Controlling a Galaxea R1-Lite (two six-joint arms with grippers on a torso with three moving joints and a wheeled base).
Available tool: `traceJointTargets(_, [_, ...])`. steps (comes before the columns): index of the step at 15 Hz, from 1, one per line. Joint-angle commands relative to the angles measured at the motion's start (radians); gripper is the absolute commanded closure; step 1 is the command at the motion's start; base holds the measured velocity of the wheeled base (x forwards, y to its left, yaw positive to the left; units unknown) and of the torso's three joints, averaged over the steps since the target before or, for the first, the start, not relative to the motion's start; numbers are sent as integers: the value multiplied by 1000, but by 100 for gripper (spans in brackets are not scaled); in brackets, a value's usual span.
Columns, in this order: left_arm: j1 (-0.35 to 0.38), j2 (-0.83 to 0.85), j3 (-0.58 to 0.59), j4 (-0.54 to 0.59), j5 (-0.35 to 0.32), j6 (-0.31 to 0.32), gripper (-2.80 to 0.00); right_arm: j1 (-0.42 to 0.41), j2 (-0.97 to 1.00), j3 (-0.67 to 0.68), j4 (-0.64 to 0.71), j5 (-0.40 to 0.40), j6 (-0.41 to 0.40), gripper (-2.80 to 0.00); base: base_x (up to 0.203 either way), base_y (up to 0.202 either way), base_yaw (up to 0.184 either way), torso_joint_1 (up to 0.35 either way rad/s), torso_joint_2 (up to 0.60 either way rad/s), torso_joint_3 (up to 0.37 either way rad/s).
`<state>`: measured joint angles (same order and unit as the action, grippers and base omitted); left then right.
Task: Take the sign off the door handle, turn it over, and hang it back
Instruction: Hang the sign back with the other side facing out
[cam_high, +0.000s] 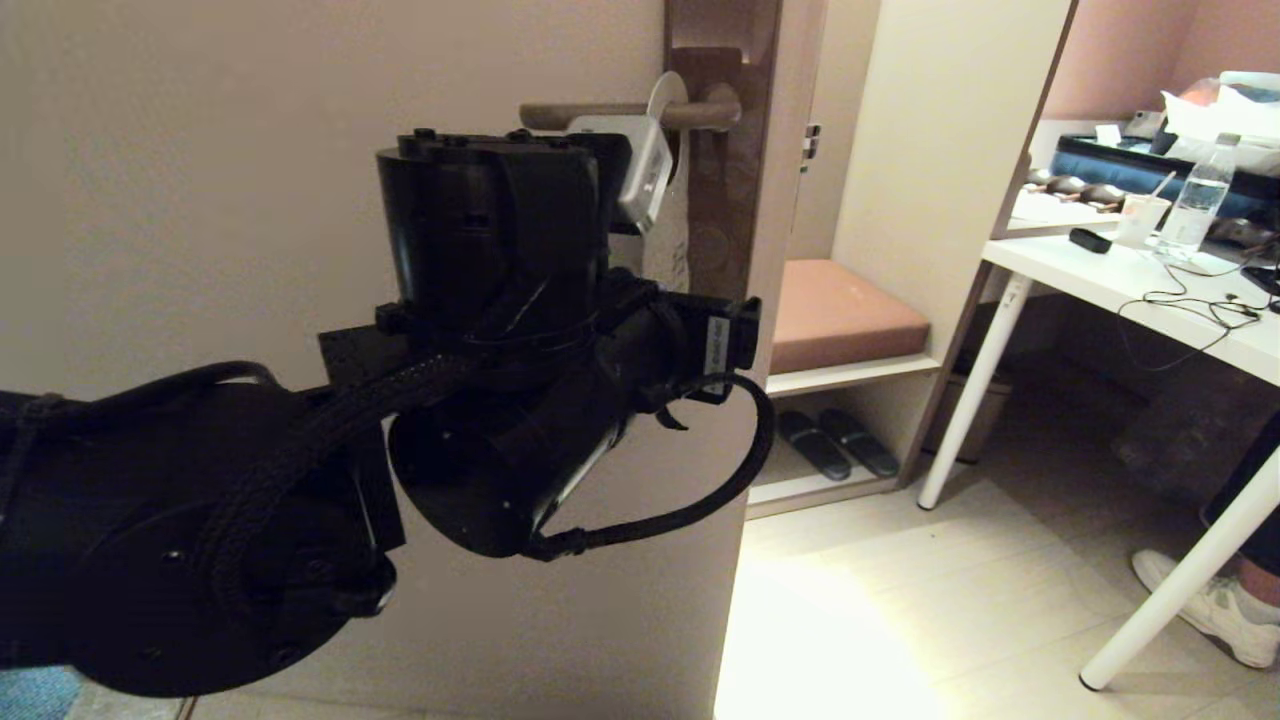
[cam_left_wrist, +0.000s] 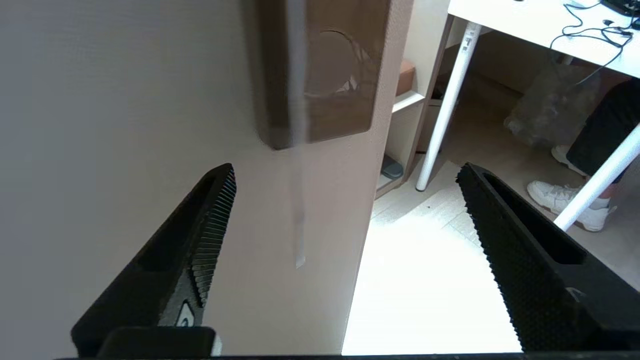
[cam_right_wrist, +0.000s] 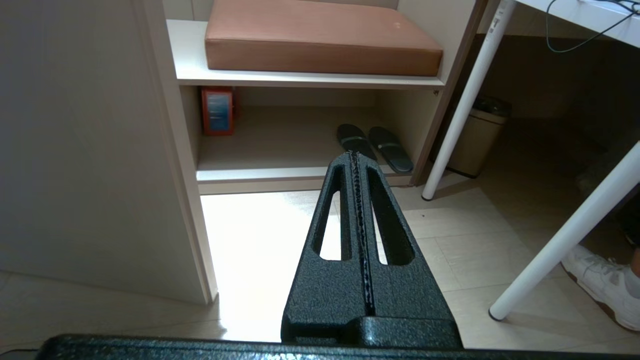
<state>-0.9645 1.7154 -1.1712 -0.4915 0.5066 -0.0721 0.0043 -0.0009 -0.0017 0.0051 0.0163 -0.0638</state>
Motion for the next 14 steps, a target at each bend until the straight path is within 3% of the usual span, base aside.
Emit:
traceJointTargets(1, [0, -58, 37, -2, 3, -1, -280, 0, 1, 0, 1, 1, -1, 0, 0, 0, 0, 0, 0, 0])
traceJointTargets(12, [1, -144, 131, -2, 4, -2, -280, 0, 1, 0, -1, 1, -1, 0, 0, 0, 0, 0, 0, 0])
traceJointTargets(13, [1, -149, 141, -2, 5, -3, 0, 0, 1, 0, 1, 1, -1, 0, 0, 0, 0, 0, 0, 0])
traceJointTargets(14, [1, -159, 153, -2, 11, -3, 0, 0, 1, 0, -1, 1, -1, 0, 0, 0, 0, 0, 0, 0])
